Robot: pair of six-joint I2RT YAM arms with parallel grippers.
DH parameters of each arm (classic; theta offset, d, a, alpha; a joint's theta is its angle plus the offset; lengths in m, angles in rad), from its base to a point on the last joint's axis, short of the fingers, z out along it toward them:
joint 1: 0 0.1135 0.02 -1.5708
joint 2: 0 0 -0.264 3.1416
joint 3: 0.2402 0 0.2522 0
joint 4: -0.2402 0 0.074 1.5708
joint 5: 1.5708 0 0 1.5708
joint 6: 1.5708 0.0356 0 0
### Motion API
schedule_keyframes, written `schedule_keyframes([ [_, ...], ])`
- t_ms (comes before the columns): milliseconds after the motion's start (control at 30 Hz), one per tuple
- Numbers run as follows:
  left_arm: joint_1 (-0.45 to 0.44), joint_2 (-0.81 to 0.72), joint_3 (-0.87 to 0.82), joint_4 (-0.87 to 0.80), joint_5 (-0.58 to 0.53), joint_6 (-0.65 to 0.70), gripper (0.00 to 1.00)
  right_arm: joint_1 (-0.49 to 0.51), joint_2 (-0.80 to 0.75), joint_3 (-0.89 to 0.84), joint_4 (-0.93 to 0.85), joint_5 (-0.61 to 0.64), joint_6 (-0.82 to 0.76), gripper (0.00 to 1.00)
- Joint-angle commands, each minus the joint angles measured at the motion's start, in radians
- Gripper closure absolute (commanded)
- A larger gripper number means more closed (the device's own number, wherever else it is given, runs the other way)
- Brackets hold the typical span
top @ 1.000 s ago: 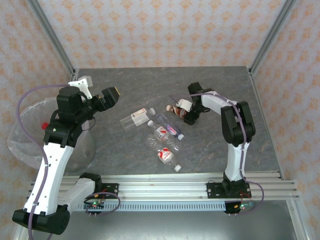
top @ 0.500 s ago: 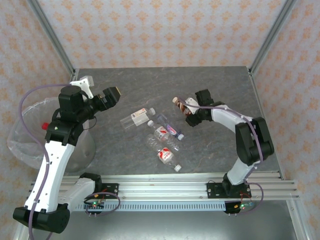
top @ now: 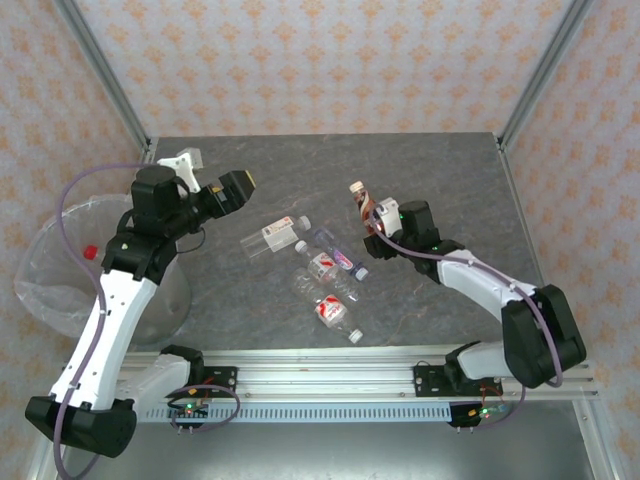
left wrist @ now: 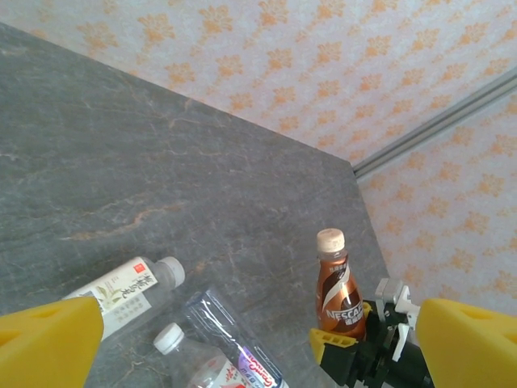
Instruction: Put the plastic bottles in the bin
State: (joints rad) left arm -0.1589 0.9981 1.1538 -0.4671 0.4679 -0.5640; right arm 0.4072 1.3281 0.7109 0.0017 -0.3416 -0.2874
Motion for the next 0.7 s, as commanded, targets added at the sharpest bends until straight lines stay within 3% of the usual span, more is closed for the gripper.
schedule_keyframes([
  [0, -0.029, 0.023, 0.015, 0.041, 0.017, -0.016, 0.00, 0.001, -0.051, -0.027, 0.087, -0.059, 0.131, 0.87],
  [100, -0.053, 0.049, 0.036, 0.034, 0.017, -0.015, 0.00, 0.006, -0.078, -0.051, 0.108, -0.099, 0.185, 1.00],
  [367, -0.158, 0.117, 0.032, 0.095, -0.039, -0.034, 0.00, 0.039, -0.113, -0.076, 0.306, -0.124, 0.547, 1.00],
  [533, -0.240, 0.178, 0.050, 0.125, -0.111, -0.037, 0.00, 0.092, -0.107, -0.040, 0.283, -0.152, 0.612, 1.00],
  [667, -0.307, 0.231, 0.070, 0.129, -0.230, -0.046, 0.00, 0.174, -0.097, -0.037, 0.331, -0.129, 0.682, 1.00],
])
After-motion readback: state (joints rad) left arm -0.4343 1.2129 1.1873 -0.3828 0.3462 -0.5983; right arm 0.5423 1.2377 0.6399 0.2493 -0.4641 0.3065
